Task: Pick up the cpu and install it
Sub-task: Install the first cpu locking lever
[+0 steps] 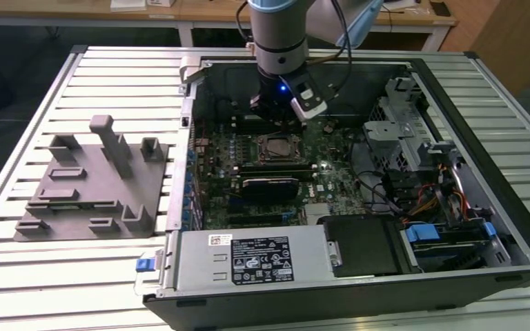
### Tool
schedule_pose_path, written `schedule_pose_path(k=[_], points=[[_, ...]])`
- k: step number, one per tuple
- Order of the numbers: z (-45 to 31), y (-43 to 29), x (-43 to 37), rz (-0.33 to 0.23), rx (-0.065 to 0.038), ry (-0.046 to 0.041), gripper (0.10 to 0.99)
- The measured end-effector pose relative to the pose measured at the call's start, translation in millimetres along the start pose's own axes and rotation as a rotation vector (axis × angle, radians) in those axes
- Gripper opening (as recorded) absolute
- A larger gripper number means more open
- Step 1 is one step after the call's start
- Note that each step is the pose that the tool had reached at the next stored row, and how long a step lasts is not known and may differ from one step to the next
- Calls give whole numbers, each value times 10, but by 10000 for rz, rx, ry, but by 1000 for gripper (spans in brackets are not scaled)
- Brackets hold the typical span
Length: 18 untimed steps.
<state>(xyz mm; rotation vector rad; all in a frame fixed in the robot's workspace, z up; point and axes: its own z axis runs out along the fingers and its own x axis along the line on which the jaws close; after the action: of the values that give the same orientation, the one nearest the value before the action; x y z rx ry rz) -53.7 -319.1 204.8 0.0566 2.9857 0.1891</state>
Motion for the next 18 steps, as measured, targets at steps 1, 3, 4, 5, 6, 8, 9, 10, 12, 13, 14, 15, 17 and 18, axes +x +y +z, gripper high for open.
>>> schedule_pose_path(k=[1,3,4,5,6,8,9,10,12,13,14,15,17,18], points=[[2,-1,1,102,17,-14,106],[7,-1,1,425,66,-56,106],[9,-2,2,603,92,-80,106],[11,-2,2,778,117,-103,106],[12,-2,2,943,140,-125,106],[13,-3,3,1163,173,-167,106],[12,-3,4,1217,166,-181,106],[13,-3,6,1255,123,-194,106],[13,-3,14,1313,-12,-203,106],[12,-3,20,1335,-64,-206,106],[12,-3,25,1352,-116,-210,106],[11,-3,31,1366,-172,-213,106],[9,-4,45,1384,-244,-222,106],[9,-4,51,1387,-257,-230,106]])
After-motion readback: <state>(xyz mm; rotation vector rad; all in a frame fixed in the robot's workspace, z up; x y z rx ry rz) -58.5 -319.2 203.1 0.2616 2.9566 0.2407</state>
